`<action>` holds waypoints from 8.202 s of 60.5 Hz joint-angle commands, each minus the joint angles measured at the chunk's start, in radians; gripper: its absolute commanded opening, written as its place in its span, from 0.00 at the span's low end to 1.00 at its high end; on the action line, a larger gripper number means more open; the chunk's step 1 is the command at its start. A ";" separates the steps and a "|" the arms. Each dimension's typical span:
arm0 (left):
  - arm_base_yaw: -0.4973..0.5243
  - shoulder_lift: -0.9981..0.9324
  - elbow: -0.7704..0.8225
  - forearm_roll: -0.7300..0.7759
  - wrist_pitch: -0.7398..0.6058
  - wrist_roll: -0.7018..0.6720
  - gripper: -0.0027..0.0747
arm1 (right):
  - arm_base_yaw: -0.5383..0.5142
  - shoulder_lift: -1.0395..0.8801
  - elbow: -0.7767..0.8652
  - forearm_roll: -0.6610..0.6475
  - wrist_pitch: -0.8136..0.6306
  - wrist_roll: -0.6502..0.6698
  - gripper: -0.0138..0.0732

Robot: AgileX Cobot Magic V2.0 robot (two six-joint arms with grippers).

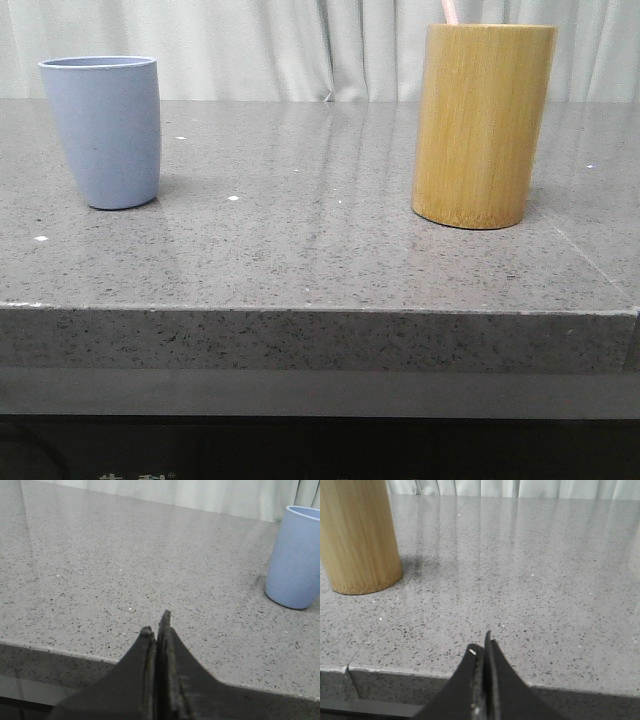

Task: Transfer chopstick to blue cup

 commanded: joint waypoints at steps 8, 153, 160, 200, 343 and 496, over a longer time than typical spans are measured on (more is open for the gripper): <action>0.000 -0.024 0.009 -0.008 -0.082 -0.008 0.01 | -0.005 -0.022 -0.005 0.000 -0.080 -0.001 0.06; 0.000 0.330 -0.494 0.108 0.074 0.012 0.55 | -0.005 0.426 -0.637 0.056 0.156 -0.001 0.59; 0.000 0.330 -0.494 0.108 0.076 0.012 0.86 | -0.005 0.426 -0.635 0.056 0.157 -0.001 0.85; -0.040 0.599 -0.709 -0.073 0.202 0.227 0.90 | -0.005 0.426 -0.623 0.056 0.156 -0.001 0.88; -0.666 1.684 -1.799 -0.011 1.014 0.165 0.01 | -0.005 0.426 -0.623 0.056 0.144 -0.001 0.88; -0.096 0.938 -1.119 0.100 0.653 0.072 0.01 | -0.005 0.426 -0.623 0.056 0.144 -0.001 0.88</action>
